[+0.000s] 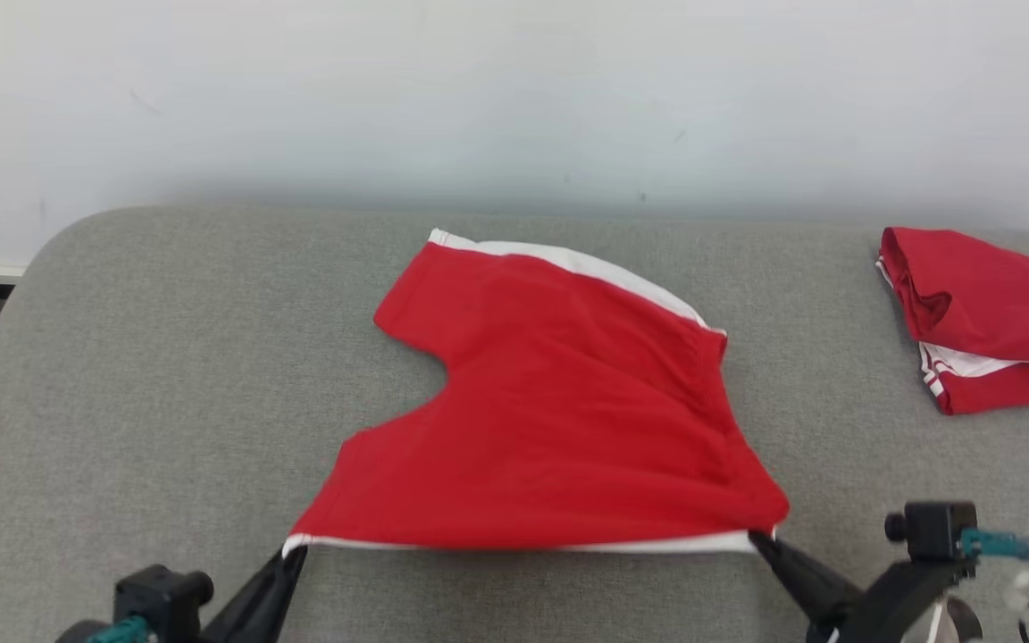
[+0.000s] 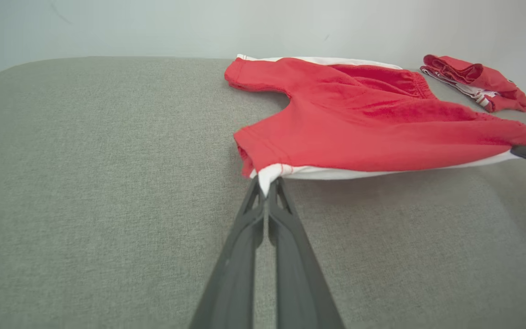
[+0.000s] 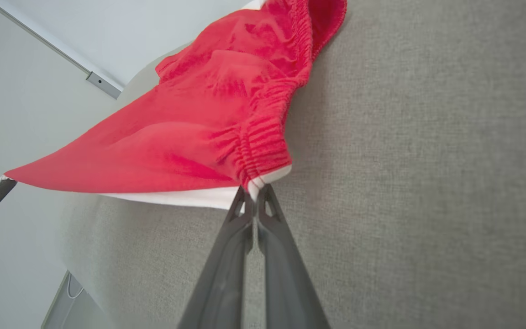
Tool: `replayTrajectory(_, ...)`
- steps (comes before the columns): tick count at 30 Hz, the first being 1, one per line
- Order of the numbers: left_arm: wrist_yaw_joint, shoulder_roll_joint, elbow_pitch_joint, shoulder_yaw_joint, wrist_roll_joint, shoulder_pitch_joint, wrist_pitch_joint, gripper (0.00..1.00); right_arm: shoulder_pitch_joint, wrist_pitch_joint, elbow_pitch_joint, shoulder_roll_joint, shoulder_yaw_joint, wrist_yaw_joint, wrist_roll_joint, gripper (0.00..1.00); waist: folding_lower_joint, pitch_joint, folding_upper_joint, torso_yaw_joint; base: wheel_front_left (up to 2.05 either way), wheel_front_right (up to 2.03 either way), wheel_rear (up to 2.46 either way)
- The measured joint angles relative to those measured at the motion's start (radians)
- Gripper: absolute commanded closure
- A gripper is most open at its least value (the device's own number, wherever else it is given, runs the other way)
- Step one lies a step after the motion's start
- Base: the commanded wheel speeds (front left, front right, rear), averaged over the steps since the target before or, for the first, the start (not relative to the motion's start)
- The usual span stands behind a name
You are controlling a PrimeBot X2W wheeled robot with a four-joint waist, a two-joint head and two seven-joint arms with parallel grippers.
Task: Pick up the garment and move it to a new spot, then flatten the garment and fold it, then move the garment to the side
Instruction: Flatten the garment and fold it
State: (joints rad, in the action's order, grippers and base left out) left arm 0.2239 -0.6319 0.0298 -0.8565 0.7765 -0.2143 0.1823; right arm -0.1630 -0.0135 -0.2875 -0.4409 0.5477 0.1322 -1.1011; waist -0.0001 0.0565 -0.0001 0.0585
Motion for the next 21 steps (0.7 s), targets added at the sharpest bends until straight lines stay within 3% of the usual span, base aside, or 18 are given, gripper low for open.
replayTrajectory(8, 0.036, -0.035, -0.059, -0.040, -0.005, 0.057, -0.068, 1.00, 0.193, -0.151, 0.118, 0.044, -0.147, 0.000, 0.110, 1.00, 0.0001, -0.024, 0.0000, 0.010, 0.00, 0.00, 0.00)
replayTrajectory(13, 0.054, -0.062, -0.061, -0.056, 0.006, 0.093, -0.105, 1.00, 0.292, -0.267, 0.203, 0.108, -0.255, 0.000, 0.198, 1.00, 0.0000, -0.032, 0.0001, 0.009, 0.00, 0.00, 0.00)
replayTrajectory(21, 0.048, -0.061, -0.057, -0.046, 0.015, 0.092, -0.088, 1.00, 0.377, -0.393, 0.329, 0.234, -0.391, 0.000, 0.334, 1.00, 0.0001, -0.017, 0.0001, 0.018, 0.00, 0.00, 0.00)
